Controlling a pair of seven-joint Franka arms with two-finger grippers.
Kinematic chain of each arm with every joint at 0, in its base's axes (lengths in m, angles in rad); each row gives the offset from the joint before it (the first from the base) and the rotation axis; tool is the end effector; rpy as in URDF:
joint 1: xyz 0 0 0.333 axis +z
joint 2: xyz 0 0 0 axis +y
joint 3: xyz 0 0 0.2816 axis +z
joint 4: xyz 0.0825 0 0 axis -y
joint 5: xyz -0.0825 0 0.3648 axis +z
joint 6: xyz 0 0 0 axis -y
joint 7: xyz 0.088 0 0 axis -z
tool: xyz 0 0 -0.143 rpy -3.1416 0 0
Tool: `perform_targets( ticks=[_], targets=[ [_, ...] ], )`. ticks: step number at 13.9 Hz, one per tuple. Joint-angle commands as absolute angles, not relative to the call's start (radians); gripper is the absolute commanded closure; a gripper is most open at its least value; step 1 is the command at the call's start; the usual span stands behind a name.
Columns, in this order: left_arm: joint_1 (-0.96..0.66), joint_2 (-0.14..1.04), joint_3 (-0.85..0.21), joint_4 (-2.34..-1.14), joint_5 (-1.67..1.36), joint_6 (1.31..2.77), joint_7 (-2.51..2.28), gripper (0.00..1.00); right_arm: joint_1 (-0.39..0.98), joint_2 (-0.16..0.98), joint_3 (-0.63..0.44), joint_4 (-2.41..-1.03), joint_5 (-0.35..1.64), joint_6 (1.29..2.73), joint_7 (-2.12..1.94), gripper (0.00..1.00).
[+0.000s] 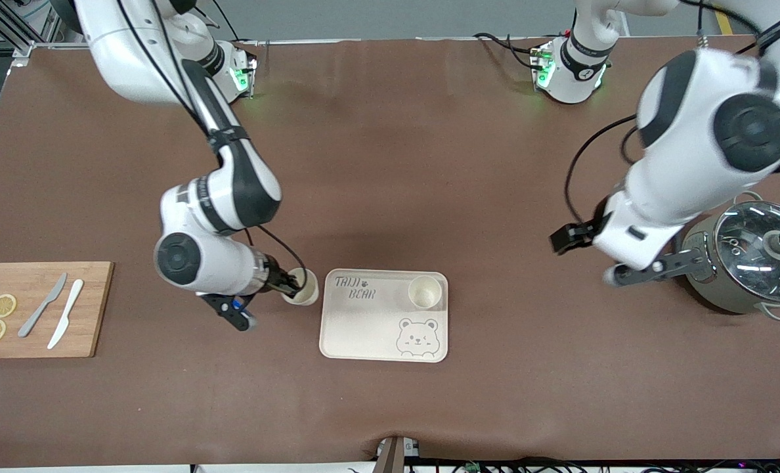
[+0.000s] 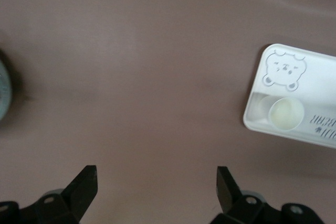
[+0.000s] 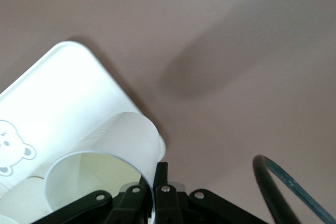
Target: Place white IKEA cup upright on tray with both arms
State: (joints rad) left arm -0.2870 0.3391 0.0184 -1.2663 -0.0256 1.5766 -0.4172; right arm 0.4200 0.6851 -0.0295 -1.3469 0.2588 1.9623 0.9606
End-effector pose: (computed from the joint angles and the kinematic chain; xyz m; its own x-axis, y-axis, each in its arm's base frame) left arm 0.5990 -0.1704 0.4955 0.9885 0.1474 -0.0342 0.1477 -0.9890 0.0062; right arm 0.6222 0.2870 0.2642 0.7678 -0.6023 -0.2183 -0.6261 -0.7777 -0.0562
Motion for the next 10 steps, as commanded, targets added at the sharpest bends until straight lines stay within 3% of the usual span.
perform_targets(
  ticks=[1,7,9,10],
  targets=[
    [-0.213,0.25,0.011,-1.302,-0.011,1.519,-0.283,0.0,0.475,0.756,-0.04,-1.302,0.276,2.035,1.049,1.0],
    [-0.086,0.153,0.011,-1.315,-0.015,1.396,-0.099,0.0,0.531,0.837,-0.04,-1.302,0.276,2.146,1.112,1.0],
    [-0.066,0.091,0.009,-1.386,-0.017,1.411,-0.081,0.0,0.529,0.845,-0.04,-1.302,0.278,2.158,1.108,1.0],
    [-0.064,0.039,0.008,-1.46,-0.018,1.448,-0.078,0.0,0.529,0.848,-0.04,-1.302,0.278,2.158,1.106,0.85]
  ],
)
